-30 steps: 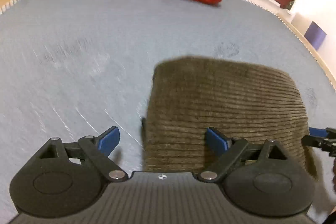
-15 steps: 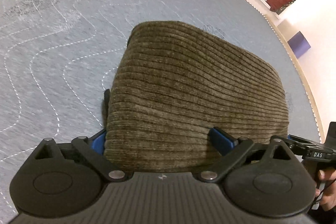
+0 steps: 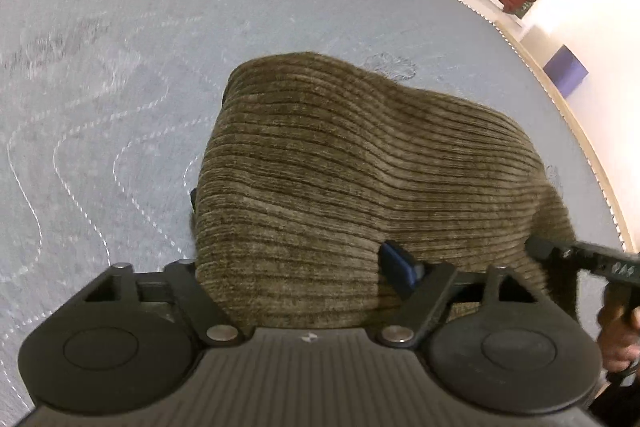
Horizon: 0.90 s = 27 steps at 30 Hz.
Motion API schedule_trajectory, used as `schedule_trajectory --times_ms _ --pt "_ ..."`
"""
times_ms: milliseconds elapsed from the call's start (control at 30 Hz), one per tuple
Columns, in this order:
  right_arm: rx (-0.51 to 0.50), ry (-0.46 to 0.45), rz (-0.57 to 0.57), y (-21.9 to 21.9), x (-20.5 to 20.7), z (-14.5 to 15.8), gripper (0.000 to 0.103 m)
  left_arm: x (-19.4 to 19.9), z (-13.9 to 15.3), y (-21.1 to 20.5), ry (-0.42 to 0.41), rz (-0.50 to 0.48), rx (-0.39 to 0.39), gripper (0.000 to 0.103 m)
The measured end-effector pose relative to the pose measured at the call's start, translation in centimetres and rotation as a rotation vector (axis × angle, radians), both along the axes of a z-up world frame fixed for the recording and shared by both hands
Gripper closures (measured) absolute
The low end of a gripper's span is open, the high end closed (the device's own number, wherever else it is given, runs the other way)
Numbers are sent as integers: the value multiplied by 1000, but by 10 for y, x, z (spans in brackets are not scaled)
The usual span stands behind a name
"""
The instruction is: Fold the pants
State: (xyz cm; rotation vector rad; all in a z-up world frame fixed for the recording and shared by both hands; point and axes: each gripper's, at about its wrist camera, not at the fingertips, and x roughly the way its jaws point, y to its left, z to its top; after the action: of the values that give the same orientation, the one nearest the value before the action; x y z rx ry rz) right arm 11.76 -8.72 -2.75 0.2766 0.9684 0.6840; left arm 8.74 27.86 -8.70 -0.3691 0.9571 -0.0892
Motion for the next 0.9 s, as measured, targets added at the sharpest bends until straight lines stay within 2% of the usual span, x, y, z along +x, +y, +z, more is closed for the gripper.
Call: schedule_trajectory --times_ms 67,200,367,433,500,533,567,600,667,733,767,800,833,900 --pt "23 -14 -16 -5 -1 7 81 2 4 -4 -17 4 -6 32" --pt "37 -87 -54 -27 0 29 82 19 12 -32 -72 -26 -70 38" --pt "17 -153 -182 -87 15 44 82 43 34 -96 -189 -98 -109 44" --pt "6 -167 -258 -116 21 47 82 52 41 -116 -221 -109 -96 44" --pt "-45 -200 -318 -139 24 48 81 55 47 -131 -255 -81 -19 43" --pt "-81 -216 -341 -144 25 46 78 55 52 -136 -276 -65 38 42" --pt "-142 -226 -376 -151 26 44 69 53 57 -139 -296 -55 72 42" --pt "-196 -215 -407 -156 28 40 67 49 62 -143 -324 -66 92 42" --pt "-260 -223 -461 -162 26 37 65 39 72 -151 -378 -153 88 44" --pt "-265 -251 -444 -163 21 41 64 29 73 -162 -394 -271 90 48" --pt "-268 -271 -419 -159 17 43 63 24 68 -172 -380 -349 128 56" --pt "-281 -298 -384 -154 12 45 62 21 61 -182 -344 -412 176 60" --pt "-291 -314 -344 -149 6 45 59 20 48 -193 -276 -474 254 65" --pt "-317 -298 -252 -139 0 39 54 10 25 -209 -208 -568 408 65"
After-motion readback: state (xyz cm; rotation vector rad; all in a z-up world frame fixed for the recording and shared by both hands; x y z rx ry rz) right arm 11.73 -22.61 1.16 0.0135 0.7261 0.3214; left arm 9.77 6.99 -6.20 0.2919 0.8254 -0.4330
